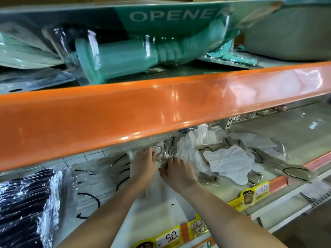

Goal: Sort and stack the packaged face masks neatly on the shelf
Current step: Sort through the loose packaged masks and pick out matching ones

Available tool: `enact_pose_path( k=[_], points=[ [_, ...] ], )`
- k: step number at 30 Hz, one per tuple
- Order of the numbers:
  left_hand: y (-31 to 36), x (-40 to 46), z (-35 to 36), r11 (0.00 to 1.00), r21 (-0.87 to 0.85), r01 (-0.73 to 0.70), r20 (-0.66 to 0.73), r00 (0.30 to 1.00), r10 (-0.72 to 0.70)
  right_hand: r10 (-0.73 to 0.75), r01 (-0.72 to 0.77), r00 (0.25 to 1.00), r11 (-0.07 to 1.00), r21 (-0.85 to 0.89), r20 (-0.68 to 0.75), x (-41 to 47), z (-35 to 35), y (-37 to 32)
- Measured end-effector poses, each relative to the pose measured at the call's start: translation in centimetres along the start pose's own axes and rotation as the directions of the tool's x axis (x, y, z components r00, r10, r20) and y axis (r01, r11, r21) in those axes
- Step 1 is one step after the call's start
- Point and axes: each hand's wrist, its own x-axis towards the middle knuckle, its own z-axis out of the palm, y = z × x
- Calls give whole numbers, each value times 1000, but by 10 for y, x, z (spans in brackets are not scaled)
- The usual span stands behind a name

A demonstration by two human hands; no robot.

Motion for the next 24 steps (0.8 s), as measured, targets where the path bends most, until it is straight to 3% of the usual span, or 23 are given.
enact_pose_path(
  k=[6, 8, 11, 14, 16, 18, 20, 22, 24],
  points=[
    [-23, -29, -38, 976, -202, -77, -371, 928, -3, 23, -15, 997, 993, -117, 67, 3, 13, 2],
    [-27, -43, -48, 941, -333, -63, -412, 907, -85, 30, -19, 993, 995, -94, 114, 3, 19, 3],
    [-39, -57, -48, 892, -451, -30, -403, 898, -174, 20, -35, 988, 995, 91, 155, 0, 13, 1],
    [-41, -70, -41, 802, -595, 50, -346, 885, -312, -127, 131, 991, 895, 425, -37, -11, 3, -13],
    [-31, -80, -38, 745, -656, 123, -279, 877, -391, -42, 48, 999, 675, 736, -27, -20, -4, -31],
    [-22, -89, -36, 732, -667, 142, -229, 895, -383, 41, -154, 988, 267, 951, 148, -25, -15, -49],
    [-13, -99, -37, 738, -661, 136, -175, 928, -328, 17, -321, 945, -137, 937, 326, -24, -23, -55],
    [-8, -109, -40, 717, -686, 123, -139, 945, -295, -4, -342, 935, -281, 897, 355, -20, -30, -54],
    [-8, -116, -48, 670, -731, 131, -115, 944, -310, -6, -353, 926, -358, 864, 376, -19, -31, -51]
  ],
)
